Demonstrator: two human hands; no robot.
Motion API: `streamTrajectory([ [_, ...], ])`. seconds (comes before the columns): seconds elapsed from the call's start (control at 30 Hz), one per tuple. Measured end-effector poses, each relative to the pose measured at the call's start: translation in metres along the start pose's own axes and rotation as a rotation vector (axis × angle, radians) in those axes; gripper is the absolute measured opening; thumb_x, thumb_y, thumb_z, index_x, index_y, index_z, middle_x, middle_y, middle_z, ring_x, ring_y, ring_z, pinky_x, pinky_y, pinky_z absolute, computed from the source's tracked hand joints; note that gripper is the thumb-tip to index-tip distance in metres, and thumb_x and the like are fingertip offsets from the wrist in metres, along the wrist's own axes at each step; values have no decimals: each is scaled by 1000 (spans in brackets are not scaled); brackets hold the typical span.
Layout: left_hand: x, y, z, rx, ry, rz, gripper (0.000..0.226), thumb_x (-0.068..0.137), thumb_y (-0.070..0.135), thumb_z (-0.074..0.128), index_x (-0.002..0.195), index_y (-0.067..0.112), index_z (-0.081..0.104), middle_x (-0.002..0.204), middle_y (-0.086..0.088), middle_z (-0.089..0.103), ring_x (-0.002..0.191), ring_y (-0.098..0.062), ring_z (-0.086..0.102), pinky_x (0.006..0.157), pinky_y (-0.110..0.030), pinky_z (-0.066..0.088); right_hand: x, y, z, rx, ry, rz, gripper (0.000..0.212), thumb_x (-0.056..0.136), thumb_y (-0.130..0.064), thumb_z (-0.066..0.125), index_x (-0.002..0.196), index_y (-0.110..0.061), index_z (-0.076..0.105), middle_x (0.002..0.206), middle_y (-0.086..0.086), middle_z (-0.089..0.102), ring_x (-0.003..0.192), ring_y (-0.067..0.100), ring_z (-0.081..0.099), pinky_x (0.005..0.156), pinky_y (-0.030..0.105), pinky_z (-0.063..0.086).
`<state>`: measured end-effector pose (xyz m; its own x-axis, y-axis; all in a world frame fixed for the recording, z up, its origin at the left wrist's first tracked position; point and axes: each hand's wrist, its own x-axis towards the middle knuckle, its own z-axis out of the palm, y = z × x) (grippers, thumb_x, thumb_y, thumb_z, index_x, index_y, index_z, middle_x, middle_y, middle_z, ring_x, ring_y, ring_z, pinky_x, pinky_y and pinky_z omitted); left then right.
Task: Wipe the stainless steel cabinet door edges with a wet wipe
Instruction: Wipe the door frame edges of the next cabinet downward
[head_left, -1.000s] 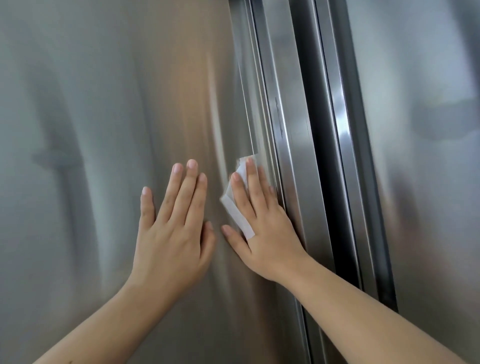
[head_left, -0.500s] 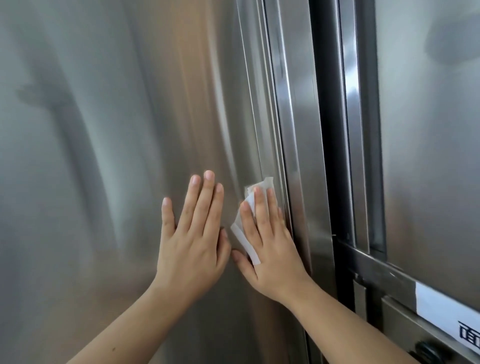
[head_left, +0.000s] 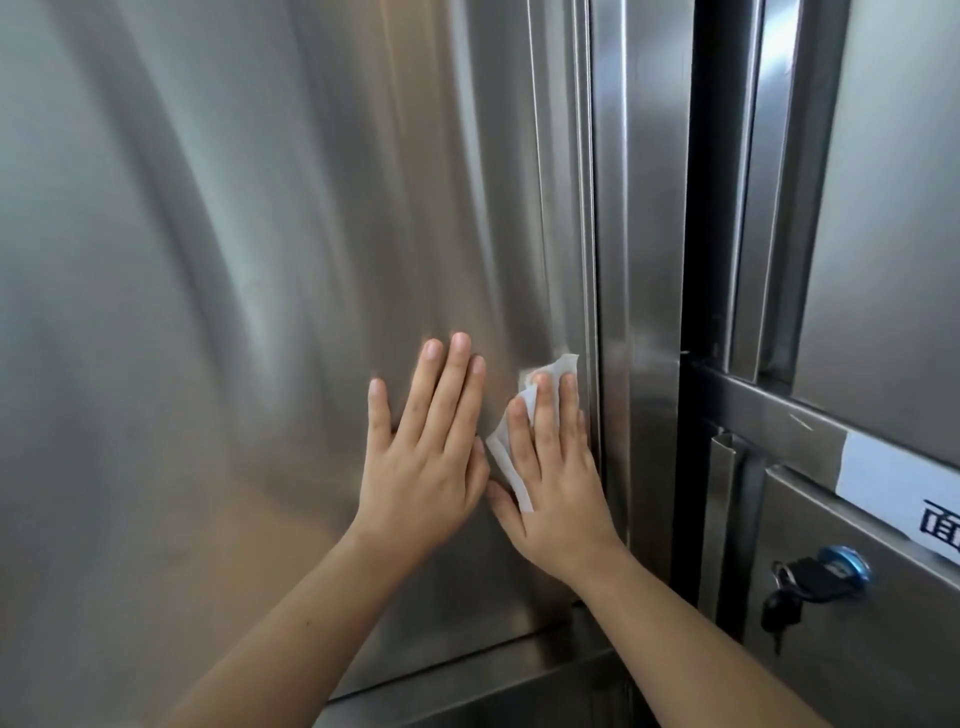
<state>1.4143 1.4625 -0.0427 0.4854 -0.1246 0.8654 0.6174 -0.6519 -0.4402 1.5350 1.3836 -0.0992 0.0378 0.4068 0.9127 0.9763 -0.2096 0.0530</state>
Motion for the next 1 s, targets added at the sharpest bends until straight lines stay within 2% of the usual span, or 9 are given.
streamTrajectory([
  [0.07,-11,5,5,25,-3,23,56,93,25,31,144,6,26,150,-12,24,141,-26,18,108,-54,16,-10,0,4,15,-9,0,74,98,-44,30,148,-7,-10,153,20,-2,139,46,10,115,50,17],
  [0.2,-25,12,11,54,-3,44,55,95,27,28,146,6,24,151,-11,22,143,-24,11,109,-53,13,-36,-2,11,24,-55,17,75,97,-44,31,147,-6,-11,154,18,-16,139,45,9,114,51,20],
  [0.4,-33,16,13,80,-4,62,58,93,28,31,146,6,23,151,-11,21,141,-24,15,109,-54,12,-71,-6,23,47,-80,33,72,98,-44,26,147,-6,-11,154,17,-17,138,44,12,112,52,21],
  [0.53,-34,16,14,84,5,65,58,93,28,31,146,5,22,151,-11,20,141,-24,14,108,-54,13,-87,-7,28,27,-123,39,72,98,-45,25,148,-6,-9,154,18,-17,140,43,7,112,51,19],
  [0.67,-35,17,16,102,9,64,59,93,29,31,146,6,22,151,-10,19,142,-26,13,109,-53,10,-108,-7,31,4,-196,36,71,99,-45,21,148,-3,-7,154,20,-14,141,42,2,112,50,18],
  [0.77,-35,17,16,105,13,60,59,93,29,32,146,6,22,151,-10,18,142,-27,15,108,-53,10,-124,-8,31,-16,-283,36,70,99,-46,17,148,-1,-6,153,24,-11,139,44,10,111,50,19],
  [0.9,-35,17,16,92,16,60,60,92,29,34,146,6,22,151,-10,18,140,-25,17,106,-55,15,-145,-12,29,4,-375,45,75,95,-48,28,147,0,2,153,26,1,137,46,21,109,52,30],
  [1.0,-36,18,16,92,17,59,60,92,29,33,147,6,22,151,-10,18,140,-25,18,106,-54,16,-155,-16,25,38,-406,72,78,90,-50,35,146,-1,9,153,23,7,139,41,18,109,49,28],
])
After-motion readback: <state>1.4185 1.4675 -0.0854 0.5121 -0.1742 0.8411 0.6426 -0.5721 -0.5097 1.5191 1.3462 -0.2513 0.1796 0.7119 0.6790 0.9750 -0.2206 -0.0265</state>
